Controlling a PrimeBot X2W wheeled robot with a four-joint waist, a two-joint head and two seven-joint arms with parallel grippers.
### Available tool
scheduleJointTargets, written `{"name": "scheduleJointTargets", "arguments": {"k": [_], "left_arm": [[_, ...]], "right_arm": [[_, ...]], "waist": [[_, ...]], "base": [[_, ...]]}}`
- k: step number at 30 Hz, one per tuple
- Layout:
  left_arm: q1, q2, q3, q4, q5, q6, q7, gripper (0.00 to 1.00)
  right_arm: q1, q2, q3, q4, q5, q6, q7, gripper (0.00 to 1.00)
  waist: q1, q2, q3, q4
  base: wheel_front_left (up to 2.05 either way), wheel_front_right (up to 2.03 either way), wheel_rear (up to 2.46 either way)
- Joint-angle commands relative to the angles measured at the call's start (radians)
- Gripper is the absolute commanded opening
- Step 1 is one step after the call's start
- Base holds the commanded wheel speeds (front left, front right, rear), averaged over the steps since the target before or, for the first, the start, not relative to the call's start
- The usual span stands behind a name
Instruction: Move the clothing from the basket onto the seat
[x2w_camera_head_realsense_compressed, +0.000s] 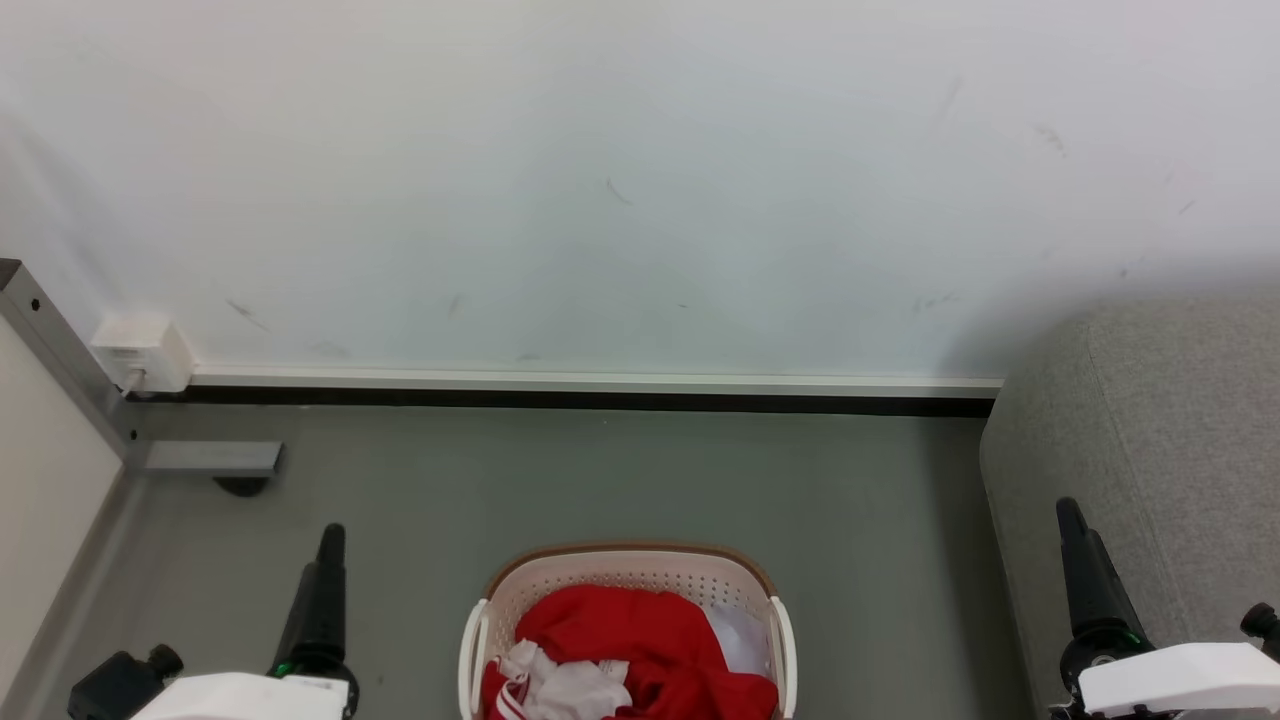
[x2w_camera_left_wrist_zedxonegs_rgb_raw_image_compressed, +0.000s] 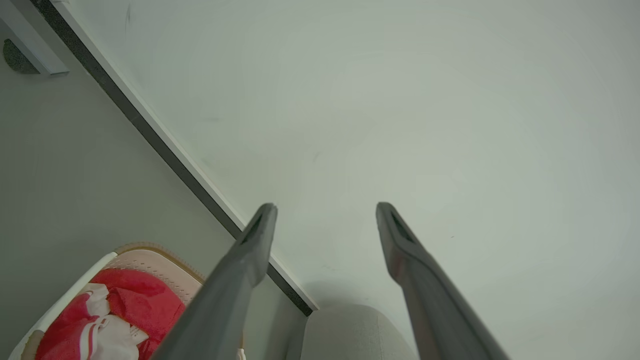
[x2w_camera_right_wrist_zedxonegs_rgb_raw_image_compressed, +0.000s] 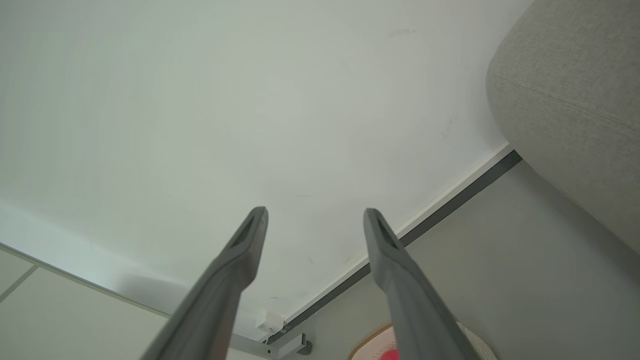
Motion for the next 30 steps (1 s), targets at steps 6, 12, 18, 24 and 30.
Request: {"name": "scheduleJointTargets", "arguments": {"k": [6, 12, 18, 24, 30], "left_arm": [[-0.002, 0.006, -0.010, -0.018, 0.147, 0.028, -0.031, 1.00], [0.005, 0.007, -0.023, -0.032, 0.249, 0.043, -0.051, 1.00], [0.011, 0.008, -0.026, -0.042, 0.344, 0.049, -0.071, 1.00], [0.015, 0.009, -0.033, -0.051, 0.424, 0.058, -0.090, 1.00], [0.019, 0.009, -0.038, -0.051, 0.495, 0.063, -0.107, 1.00]], "right_arm": [[-0.034, -0.015, 0.031, -0.027, -0.163, -0.001, -0.030, 1.00], [-0.036, -0.015, 0.031, -0.017, -0.265, -0.001, -0.051, 1.00], [-0.046, -0.015, 0.043, -0.008, -0.352, -0.001, -0.070, 1.00], [-0.055, -0.023, 0.077, 0.022, -0.432, -0.001, -0.088, 1.00], [-0.064, -0.026, 0.105, 0.048, -0.496, -0.001, -0.107, 1.00]], "waist": [[0.0000, 0.0000, -0.005, 0.001], [0.0000, 0.0000, -0.008, 0.003], [0.0000, 0.0000, -0.012, 0.003], [0.0000, 0.0000, -0.016, 0.006], [0.0000, 0.0000, -0.019, 0.008]], "base": [[0.00, 0.00, 0.00], [0.00, 0.00, 0.00], [0.00, 0.00, 0.00], [0.00, 0.00, 0.00], [0.00, 0.00, 0.00]]}}
